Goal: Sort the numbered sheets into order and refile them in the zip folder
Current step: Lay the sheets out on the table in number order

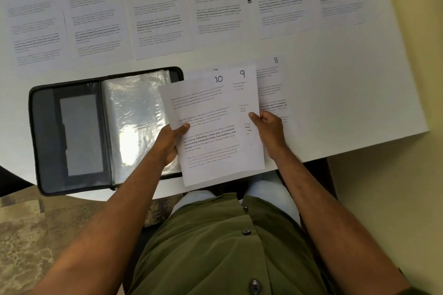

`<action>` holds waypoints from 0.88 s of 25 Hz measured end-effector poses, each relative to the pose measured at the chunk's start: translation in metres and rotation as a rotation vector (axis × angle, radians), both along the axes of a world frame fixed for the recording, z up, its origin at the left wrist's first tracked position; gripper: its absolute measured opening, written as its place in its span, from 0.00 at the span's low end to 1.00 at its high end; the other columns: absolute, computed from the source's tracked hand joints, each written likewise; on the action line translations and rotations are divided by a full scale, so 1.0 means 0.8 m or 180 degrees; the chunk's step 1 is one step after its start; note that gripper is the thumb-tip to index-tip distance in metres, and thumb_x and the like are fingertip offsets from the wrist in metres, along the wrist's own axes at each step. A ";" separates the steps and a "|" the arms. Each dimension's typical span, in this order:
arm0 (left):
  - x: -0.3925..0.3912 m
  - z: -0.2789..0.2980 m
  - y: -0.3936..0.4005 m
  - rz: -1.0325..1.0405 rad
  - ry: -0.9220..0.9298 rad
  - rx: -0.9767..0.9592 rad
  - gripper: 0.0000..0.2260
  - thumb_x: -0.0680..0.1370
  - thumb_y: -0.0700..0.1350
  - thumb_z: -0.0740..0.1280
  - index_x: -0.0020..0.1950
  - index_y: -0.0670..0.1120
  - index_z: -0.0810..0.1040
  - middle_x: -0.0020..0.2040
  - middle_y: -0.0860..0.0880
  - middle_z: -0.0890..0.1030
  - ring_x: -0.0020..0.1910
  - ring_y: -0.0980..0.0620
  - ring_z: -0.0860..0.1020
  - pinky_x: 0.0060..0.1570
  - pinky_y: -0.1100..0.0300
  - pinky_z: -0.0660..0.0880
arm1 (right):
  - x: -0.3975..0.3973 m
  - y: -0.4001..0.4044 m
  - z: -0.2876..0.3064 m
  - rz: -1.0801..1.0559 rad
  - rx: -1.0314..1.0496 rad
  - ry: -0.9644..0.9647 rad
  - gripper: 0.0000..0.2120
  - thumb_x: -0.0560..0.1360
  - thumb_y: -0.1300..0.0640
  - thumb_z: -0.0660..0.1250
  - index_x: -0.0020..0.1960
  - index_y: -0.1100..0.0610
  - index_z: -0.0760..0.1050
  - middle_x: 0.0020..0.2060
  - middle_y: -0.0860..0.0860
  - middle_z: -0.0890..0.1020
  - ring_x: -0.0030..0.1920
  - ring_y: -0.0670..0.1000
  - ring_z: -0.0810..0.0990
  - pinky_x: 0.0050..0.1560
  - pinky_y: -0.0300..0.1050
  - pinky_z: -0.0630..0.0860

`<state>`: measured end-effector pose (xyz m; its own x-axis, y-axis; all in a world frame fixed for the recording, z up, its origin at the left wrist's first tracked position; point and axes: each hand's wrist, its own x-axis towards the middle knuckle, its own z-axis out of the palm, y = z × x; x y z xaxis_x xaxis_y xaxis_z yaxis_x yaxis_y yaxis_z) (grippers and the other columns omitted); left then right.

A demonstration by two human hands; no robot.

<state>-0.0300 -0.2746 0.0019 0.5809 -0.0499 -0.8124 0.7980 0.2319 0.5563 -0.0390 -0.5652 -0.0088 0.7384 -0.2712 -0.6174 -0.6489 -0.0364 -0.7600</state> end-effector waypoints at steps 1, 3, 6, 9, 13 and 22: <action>0.007 0.000 -0.011 -0.0013 -0.0008 0.0015 0.14 0.80 0.39 0.70 0.66 0.43 0.78 0.60 0.42 0.85 0.58 0.40 0.84 0.55 0.43 0.82 | 0.005 -0.018 0.000 -0.0014 -0.0063 -0.0021 0.15 0.78 0.52 0.72 0.44 0.65 0.79 0.40 0.52 0.87 0.39 0.51 0.84 0.44 0.53 0.82; 0.017 0.001 -0.037 0.0028 0.0009 0.0048 0.14 0.80 0.39 0.71 0.66 0.43 0.78 0.59 0.43 0.85 0.57 0.41 0.84 0.54 0.44 0.83 | 0.017 -0.057 0.005 -0.0008 -0.0158 -0.0020 0.16 0.79 0.51 0.72 0.47 0.66 0.79 0.41 0.51 0.88 0.41 0.50 0.86 0.45 0.51 0.83; 0.033 -0.002 -0.084 0.0125 0.0060 0.0087 0.16 0.80 0.40 0.71 0.68 0.42 0.78 0.59 0.44 0.85 0.58 0.42 0.84 0.52 0.48 0.84 | 0.038 -0.127 0.011 -0.0098 -0.0339 -0.0069 0.18 0.80 0.50 0.71 0.43 0.66 0.75 0.38 0.52 0.86 0.35 0.46 0.82 0.38 0.44 0.79; 0.048 -0.011 -0.130 0.0151 0.0030 0.0100 0.17 0.80 0.40 0.71 0.69 0.41 0.78 0.60 0.43 0.85 0.59 0.42 0.84 0.53 0.49 0.83 | 0.060 -0.200 0.012 -0.0156 -0.0556 -0.0116 0.15 0.80 0.52 0.71 0.40 0.60 0.73 0.33 0.49 0.81 0.28 0.39 0.76 0.31 0.35 0.73; 0.064 -0.014 -0.182 0.0241 0.0040 0.0110 0.15 0.79 0.40 0.72 0.66 0.42 0.79 0.59 0.44 0.86 0.57 0.44 0.85 0.55 0.47 0.83 | 0.087 -0.295 -0.005 -0.0197 -0.0835 -0.0057 0.16 0.79 0.51 0.72 0.40 0.61 0.74 0.33 0.49 0.80 0.28 0.40 0.73 0.33 0.37 0.71; 0.060 -0.027 -0.224 0.0516 0.0133 0.0250 0.17 0.80 0.42 0.72 0.68 0.40 0.78 0.59 0.43 0.85 0.58 0.42 0.84 0.57 0.46 0.81 | 0.108 -0.396 -0.044 0.0404 -0.1996 0.0137 0.20 0.77 0.48 0.72 0.63 0.57 0.73 0.57 0.54 0.80 0.57 0.55 0.79 0.53 0.47 0.74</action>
